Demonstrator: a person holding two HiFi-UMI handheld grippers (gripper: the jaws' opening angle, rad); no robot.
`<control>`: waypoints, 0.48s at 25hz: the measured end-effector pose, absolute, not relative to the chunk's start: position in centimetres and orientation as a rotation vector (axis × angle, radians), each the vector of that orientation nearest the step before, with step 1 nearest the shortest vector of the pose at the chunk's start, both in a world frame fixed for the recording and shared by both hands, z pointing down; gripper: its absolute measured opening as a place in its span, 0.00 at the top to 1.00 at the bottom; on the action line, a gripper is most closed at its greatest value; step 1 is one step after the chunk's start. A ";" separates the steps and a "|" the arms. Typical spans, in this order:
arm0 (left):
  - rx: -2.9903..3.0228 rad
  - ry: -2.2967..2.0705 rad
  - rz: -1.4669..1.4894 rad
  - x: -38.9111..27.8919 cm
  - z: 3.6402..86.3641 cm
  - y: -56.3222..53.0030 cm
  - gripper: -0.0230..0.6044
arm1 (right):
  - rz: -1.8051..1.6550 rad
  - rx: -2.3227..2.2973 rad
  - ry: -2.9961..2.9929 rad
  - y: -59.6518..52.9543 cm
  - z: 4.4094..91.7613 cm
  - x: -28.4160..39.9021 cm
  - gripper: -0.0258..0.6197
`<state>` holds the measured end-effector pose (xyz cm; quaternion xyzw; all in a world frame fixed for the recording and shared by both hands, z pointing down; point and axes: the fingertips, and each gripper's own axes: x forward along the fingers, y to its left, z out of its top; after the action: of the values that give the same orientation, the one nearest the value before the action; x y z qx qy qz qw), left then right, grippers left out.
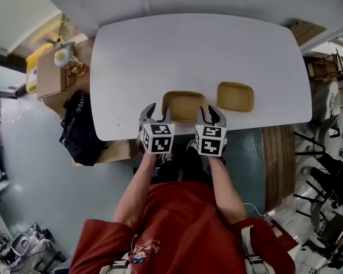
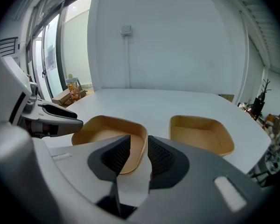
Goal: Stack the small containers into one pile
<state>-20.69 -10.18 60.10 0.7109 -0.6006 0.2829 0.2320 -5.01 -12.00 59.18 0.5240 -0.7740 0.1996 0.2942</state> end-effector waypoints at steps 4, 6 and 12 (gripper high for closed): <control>1.921 -1.622 0.782 -20.8 61.5 -10.0 0.68 | 0.543 1.389 -2.042 -12.1 60.0 -5.0 0.77; 1.917 -1.606 0.785 -20.7 62.0 -10.0 0.68 | 0.551 1.386 -2.034 -12.1 60.4 -4.9 0.77; 1.909 -1.571 0.793 -20.3 63.0 -10.4 0.68 | 0.564 1.377 -2.012 -12.2 61.3 -4.9 0.78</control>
<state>-20.25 -10.42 62.96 0.7082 -0.5826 0.2943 0.2691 -4.93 -12.20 61.34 0.5222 -0.7634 0.2140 0.3141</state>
